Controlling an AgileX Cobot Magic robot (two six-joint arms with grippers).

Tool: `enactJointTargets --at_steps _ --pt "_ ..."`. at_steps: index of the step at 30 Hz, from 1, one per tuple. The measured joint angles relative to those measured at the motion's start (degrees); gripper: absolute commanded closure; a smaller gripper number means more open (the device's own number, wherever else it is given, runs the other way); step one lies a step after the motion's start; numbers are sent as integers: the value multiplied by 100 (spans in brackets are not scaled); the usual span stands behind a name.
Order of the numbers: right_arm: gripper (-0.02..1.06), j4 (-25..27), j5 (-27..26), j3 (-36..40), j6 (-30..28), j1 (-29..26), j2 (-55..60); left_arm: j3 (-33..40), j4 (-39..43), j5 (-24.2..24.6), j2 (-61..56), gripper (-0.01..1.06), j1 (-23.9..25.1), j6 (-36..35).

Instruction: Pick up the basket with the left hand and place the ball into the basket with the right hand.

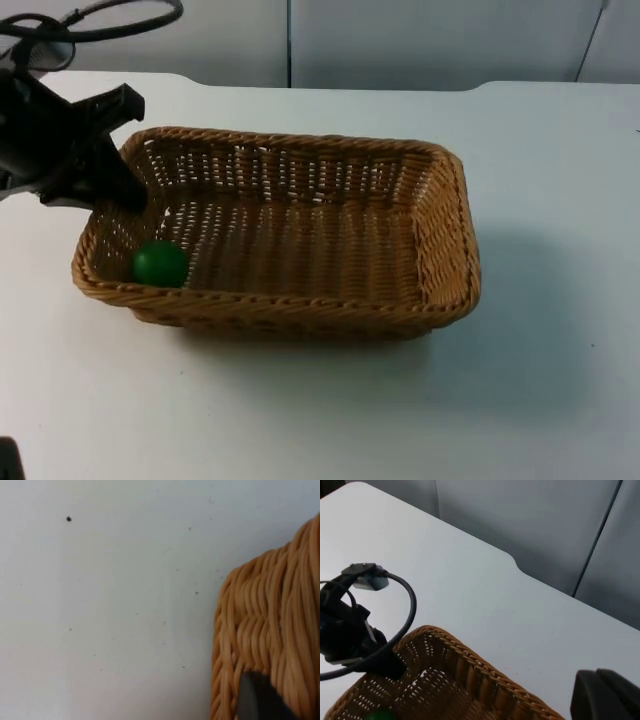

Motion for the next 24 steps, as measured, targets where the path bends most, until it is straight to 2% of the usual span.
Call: enactJointTargets --at_steps 2,5,6,10,11,13,15,24 --pt "105 1 10 0 0 0 0 0 16 -45 70 98 0 0" --pt "105 8 10 0 0 0 0 0 37 -126 198 86 0 0" --pt "105 8 10 0 0 0 0 0 37 -139 244 86 0 0" --pt "105 8 10 0 0 0 0 0 -34 -150 306 56 0 0" --pt "105 8 10 0 0 0 0 0 -57 -150 312 56 0 0" --pt "105 8 10 0 0 0 0 0 -80 -198 312 41 0 0" --pt "105 8 10 0 0 0 0 0 -88 -226 312 33 0 0" --pt "105 8 -9 0 0 0 0 0 -93 -290 312 31 0 0"
